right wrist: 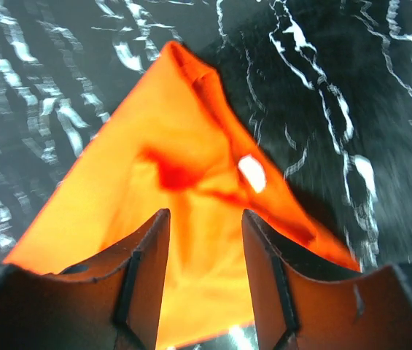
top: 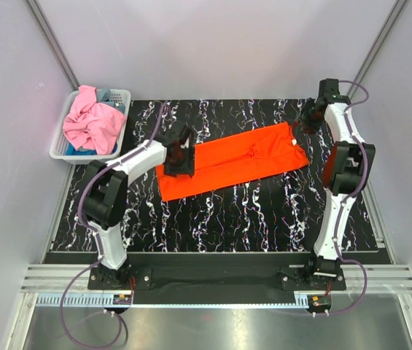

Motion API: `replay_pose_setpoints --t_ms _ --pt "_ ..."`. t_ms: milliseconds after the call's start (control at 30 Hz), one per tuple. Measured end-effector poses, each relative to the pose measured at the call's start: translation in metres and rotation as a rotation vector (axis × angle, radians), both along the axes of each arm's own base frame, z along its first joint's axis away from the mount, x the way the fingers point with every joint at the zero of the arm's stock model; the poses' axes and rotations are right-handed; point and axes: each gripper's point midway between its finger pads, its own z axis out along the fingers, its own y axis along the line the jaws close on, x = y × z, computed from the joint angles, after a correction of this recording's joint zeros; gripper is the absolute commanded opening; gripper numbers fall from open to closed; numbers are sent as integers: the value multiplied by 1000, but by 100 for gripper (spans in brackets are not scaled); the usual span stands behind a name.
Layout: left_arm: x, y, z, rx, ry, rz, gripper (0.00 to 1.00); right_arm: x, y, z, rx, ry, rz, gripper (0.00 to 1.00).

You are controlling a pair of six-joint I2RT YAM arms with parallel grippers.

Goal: Fold and stack the t-shirts
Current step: Fold the tshirt

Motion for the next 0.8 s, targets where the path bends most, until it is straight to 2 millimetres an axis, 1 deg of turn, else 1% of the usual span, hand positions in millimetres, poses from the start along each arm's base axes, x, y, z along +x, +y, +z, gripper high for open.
replay_pose_setpoints --t_ms 33,67,100,167,200,233,300,367,433,467,567,633,700,800 --pt "-7 -9 -3 -17 12 -36 58 -3 -1 11 -3 -6 -11 52" --pt "-13 -15 -6 -25 21 -60 56 -6 -1 23 -2 -17 -22 53" --pt "-18 -17 -10 -32 31 -73 55 -11 -1 33 0 -25 -32 57" --pt "-27 -14 -19 -32 59 -78 53 -21 1 47 10 -33 -48 59" --pt "-30 -11 -24 -27 73 -71 49 -28 2 51 15 -33 -54 59" --pt "-33 -8 -28 -23 84 -65 48 -36 3 53 19 -26 -60 59" --pt "-40 -2 -36 -13 108 -53 45 -55 6 54 30 -4 -70 60" --pt "-45 3 -43 -8 126 -36 44 -73 9 49 39 19 -78 60" --pt "-47 4 -44 -17 116 -24 43 -91 12 43 47 46 -85 59" --pt "-48 3 -44 -22 110 -20 43 -98 13 40 52 59 -87 59" --pt "-56 0 -44 -42 97 -11 42 -110 14 35 56 75 -88 57" --pt "-67 -6 -43 -80 94 -10 41 -116 14 31 57 87 -91 56" --pt "-84 -11 -43 -127 107 1 41 -122 13 28 58 94 -96 55" --pt "-110 -16 -42 -194 114 22 44 -132 6 22 61 98 -113 52"
